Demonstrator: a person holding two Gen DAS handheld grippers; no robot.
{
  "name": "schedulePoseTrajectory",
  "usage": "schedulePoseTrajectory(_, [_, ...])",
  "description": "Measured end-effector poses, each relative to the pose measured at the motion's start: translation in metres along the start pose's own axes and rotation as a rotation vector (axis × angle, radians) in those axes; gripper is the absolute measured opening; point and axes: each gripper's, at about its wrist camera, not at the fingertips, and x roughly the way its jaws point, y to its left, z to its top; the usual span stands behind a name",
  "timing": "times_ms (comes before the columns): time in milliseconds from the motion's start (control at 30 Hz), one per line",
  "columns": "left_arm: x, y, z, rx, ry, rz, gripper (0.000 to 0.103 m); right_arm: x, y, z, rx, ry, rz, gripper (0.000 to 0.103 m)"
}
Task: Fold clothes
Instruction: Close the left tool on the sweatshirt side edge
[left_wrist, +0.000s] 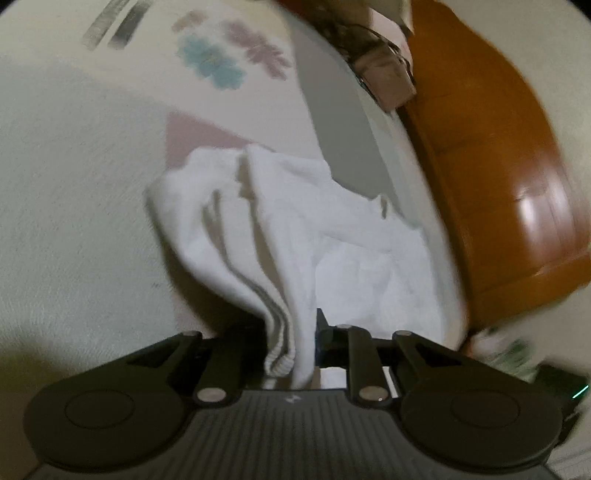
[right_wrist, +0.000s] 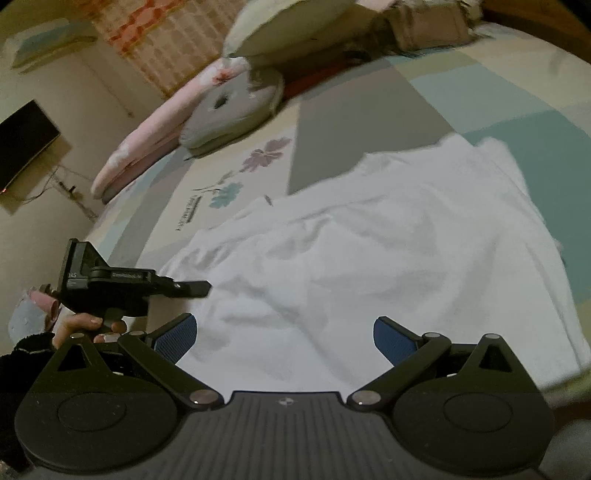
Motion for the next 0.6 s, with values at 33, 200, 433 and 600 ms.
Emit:
schedulePoseTrajectory(33, [0.000, -0.009, -0.002, 0.048, -0.002, 0.039, 0.020, 0.006, 0.003, 0.003, -0.008, -0.002, 0.008, 0.103])
schedulePoseTrajectory(200, [-0.001, -0.027, -0.005, 0.141, 0.001, 0.130, 0.020, 0.033, 0.018, 0.019, -0.050, -0.010, 0.046, 0.103])
schedulePoseTrajectory(433, [-0.001, -0.027, -0.006, 0.134, -0.018, 0.129, 0.020, 0.080, 0.018, 0.017, -0.011, 0.021, 0.022, 0.103])
schedulePoseTrajectory(600, [0.004, -0.032, -0.004, 0.167, -0.014, 0.150, 0.020, 0.083, 0.020, 0.024, -0.033, -0.047, 0.007, 0.103])
